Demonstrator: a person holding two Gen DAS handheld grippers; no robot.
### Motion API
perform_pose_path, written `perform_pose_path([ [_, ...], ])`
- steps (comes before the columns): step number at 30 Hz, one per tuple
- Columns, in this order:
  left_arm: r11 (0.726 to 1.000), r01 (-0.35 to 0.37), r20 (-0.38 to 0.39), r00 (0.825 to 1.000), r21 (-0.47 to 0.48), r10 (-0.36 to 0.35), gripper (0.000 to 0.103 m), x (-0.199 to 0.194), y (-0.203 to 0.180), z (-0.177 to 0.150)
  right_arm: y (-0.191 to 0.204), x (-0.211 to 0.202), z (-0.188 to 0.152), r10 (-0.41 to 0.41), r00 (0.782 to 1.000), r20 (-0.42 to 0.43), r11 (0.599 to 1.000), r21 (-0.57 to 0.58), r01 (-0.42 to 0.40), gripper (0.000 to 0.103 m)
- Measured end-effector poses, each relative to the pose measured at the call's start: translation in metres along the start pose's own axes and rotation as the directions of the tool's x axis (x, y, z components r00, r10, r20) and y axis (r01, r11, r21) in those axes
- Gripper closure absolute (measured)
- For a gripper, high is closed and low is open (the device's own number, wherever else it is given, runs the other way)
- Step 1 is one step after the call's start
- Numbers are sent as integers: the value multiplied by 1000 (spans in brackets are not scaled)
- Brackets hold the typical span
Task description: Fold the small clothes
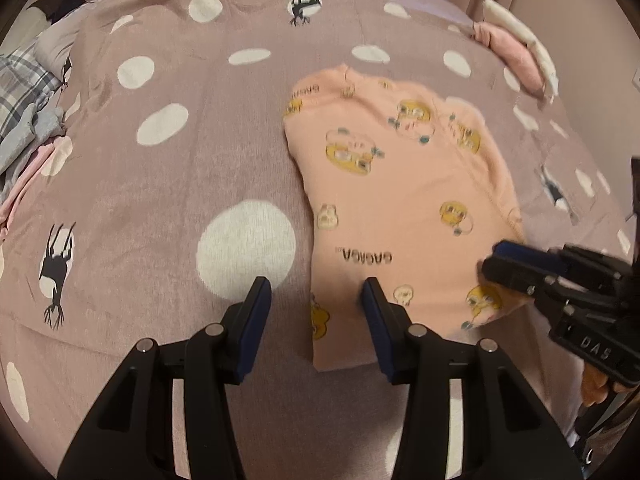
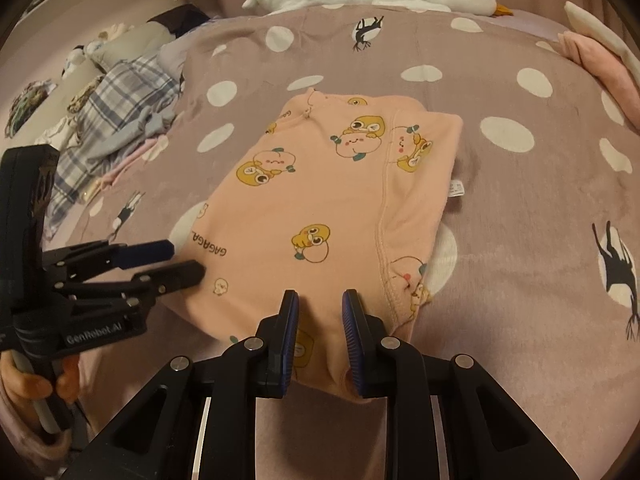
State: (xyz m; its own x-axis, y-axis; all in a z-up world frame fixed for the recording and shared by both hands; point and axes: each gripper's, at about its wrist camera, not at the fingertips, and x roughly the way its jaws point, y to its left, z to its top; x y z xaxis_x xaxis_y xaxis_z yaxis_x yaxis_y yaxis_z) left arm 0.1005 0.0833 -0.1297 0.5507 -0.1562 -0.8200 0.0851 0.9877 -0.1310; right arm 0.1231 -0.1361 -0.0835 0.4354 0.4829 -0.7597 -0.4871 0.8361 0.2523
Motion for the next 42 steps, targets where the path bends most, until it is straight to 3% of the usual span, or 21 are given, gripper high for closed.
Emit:
perform_pose_path([
  [7, 999, 39, 63, 997, -26, -37, 57, -2, 3, 34, 6, 3, 6, 24, 1000, 21, 1000, -7, -23, 78],
  [14, 999, 37, 22, 999, -4, -37, 69, 29, -6, 58, 11, 13, 6, 22, 999, -41, 998, -52, -24, 78],
  [18, 999, 43, -46, 998, -15, -43, 64, 56, -2, 58, 6, 4, 18, 35, 999, 2, 998, -46, -35, 78],
  [26, 997, 65, -35, 997, -29, -67, 63, 52, 4, 55, -24, 17, 72, -5, 996, 94, 993, 117, -6, 77],
  [29, 998, 63, -38, 997, -28, -64, 63, 52, 5, 55, -32, 36, 85, -39, 997, 66, 988, 152, 29, 77],
  [33, 998, 62, -42, 997, -28, -64, 63, 53, 5, 56, -46, 66, 87, -94, 995, -35, 975, 198, 99, 78],
  [42, 999, 38, -32, 999, 6, -38, 63, 38, -2, 46, -33, 35, 76, -75, 997, 13, 990, 117, 73, 77],
])
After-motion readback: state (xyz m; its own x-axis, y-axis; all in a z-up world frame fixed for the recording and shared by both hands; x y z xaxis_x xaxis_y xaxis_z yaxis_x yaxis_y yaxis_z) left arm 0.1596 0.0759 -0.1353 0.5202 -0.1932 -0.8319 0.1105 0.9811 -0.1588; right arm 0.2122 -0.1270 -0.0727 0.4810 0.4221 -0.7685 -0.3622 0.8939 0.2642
